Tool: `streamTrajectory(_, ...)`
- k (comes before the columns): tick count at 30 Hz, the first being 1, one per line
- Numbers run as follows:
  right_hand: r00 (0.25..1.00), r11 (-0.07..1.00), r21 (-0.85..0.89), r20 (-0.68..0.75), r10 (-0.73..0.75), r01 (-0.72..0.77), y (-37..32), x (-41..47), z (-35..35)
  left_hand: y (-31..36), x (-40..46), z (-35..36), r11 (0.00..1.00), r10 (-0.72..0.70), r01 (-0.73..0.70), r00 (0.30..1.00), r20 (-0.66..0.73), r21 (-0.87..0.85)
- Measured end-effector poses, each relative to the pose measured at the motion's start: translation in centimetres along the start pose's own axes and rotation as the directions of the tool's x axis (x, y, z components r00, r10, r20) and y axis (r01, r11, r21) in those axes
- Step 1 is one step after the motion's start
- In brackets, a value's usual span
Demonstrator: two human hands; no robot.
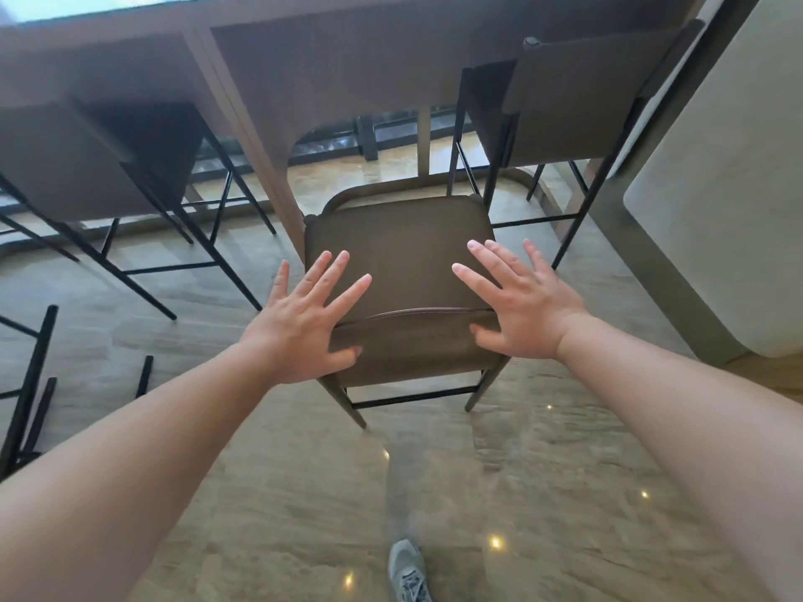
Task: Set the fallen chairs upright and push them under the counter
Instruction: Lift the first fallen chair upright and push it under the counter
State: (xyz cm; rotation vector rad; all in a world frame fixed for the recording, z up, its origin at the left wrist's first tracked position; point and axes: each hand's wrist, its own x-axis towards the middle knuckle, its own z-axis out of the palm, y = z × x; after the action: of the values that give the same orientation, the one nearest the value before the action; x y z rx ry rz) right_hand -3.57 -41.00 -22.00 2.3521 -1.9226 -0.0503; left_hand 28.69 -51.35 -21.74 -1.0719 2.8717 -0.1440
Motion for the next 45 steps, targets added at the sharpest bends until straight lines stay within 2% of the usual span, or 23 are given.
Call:
streamTrajectory(7, 0.998, 1.0, 0.013, 0.051, 0.021, -0.022, 2.0, 4.2, 0.1, -2.6, 3.7, 0.0, 1.0, 0.015, -0.015, 0.999, 0.029, 0.008)
streamTrajectory(15, 0.998, 0.999, 0.032, 0.052, 0.022, -0.024, 2.3, 5.0, -0.2, -3.0, 4.3, 0.0, 1.0, 0.01, -0.011, 0.999, 0.037, 0.022)
streamTrajectory(20, 0.99, 0.997, 0.049, -0.131, -0.046, 0.053, 2.5, 4.6, 0.0, -3.1, 4.2, -0.5, 0.998, -0.053, 0.054, 0.998, 0.034, -0.021)
streamTrajectory(25, 0.971, 1.0, -0.003, -0.238, 0.002, -0.002, 2.6, 3.7, 1.1, -3.2, 4.2, -0.7, 0.995, -0.069, 0.067, 0.997, -0.03, -0.069)
streamTrajectory(30, 0.932, 0.998, -0.037, -0.359, -0.053, 0.042, 2.7, 4.3, 1.6, -3.0, 4.1, -0.8, 0.997, -0.072, 0.069, 0.994, -0.083, -0.041)
streamTrajectory(38, 0.895, 0.974, -0.132, -0.388, -0.221, 0.183, 3.3, 4.0, 1.9, -2.7, 3.9, 0.5, 0.978, 0.144, -0.099, 0.959, -0.245, 0.186)
streamTrajectory(41, 0.87, 0.912, -0.236, -0.293, -0.396, 0.336, 3.9, 3.2, 2.0, -2.2, 2.8, 1.4, 0.942, 0.226, -0.154, 0.948, -0.226, 0.297)
streamTrajectory(45, 0.8, 0.786, -0.322, -0.12, -0.587, 0.528, 5.0, 3.1, 2.0, -2.1, 1.3, 2.0, 0.888, 0.318, -0.242, 0.938, -0.14, 0.39)
